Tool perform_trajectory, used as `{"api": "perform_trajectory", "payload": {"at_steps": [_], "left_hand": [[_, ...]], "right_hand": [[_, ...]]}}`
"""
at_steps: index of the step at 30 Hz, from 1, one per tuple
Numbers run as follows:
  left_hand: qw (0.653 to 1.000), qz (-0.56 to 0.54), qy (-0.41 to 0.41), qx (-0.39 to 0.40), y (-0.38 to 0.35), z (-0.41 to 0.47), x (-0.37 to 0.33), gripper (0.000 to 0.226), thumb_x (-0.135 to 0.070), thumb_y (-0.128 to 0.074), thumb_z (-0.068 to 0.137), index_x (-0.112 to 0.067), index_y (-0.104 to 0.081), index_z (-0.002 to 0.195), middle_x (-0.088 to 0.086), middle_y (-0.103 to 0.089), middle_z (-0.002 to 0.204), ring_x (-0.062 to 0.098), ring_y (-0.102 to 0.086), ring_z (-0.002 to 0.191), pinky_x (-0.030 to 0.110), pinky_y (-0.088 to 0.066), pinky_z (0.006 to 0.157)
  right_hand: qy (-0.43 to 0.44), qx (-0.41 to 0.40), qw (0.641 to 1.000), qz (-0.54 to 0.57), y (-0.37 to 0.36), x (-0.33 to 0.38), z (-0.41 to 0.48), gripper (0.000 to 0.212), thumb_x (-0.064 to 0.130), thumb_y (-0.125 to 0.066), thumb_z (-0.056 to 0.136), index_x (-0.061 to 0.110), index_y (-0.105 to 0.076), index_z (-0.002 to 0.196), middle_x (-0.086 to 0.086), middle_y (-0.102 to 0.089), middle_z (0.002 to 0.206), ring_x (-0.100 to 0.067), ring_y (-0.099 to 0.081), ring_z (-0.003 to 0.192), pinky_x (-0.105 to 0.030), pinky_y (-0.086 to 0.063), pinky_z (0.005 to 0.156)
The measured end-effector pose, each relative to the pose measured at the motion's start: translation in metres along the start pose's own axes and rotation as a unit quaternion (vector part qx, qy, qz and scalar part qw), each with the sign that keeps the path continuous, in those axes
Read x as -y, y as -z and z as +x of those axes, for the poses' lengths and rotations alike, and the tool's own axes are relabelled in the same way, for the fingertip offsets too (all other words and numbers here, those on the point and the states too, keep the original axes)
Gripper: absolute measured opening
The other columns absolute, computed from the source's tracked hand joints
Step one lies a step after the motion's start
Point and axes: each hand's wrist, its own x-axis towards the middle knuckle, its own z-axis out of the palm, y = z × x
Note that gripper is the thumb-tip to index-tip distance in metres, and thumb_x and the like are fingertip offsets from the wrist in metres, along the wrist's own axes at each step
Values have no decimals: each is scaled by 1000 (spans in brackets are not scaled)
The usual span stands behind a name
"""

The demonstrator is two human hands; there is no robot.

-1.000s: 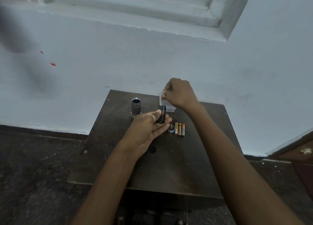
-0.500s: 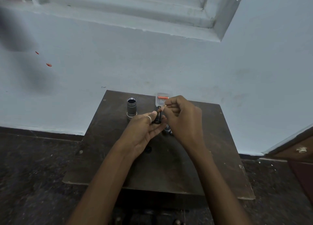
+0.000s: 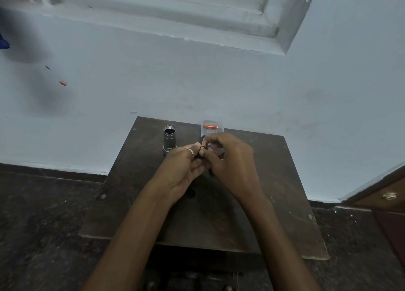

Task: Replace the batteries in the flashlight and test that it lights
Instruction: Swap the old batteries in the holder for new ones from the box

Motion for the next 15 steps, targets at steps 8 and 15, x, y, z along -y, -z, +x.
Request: {"api": "perform_trajectory", "payload": {"at_steps": [8, 15], "left_hand": [[1000, 24, -4, 14, 3, 1, -2, 18, -14, -57, 100, -2, -69, 93, 15, -73, 96, 23, -76, 87, 30, -62, 74], [999, 44, -6, -14, 3, 3, 0, 16, -5, -58, 97, 6, -67, 104, 18, -75, 95, 24, -76, 85, 31, -62, 77]], "right_hand": [[-84, 105, 989, 54, 5, -3, 4, 59, 17, -70, 90, 17, -44, 143, 1, -62, 136, 8, -61, 104, -11, -48, 87], [-86, 105, 989, 66, 6, -8, 4, 66, 14, -77, 84, 16, -45, 141, 3, -62, 131, -1, -56, 117, -4, -45, 81]]}}
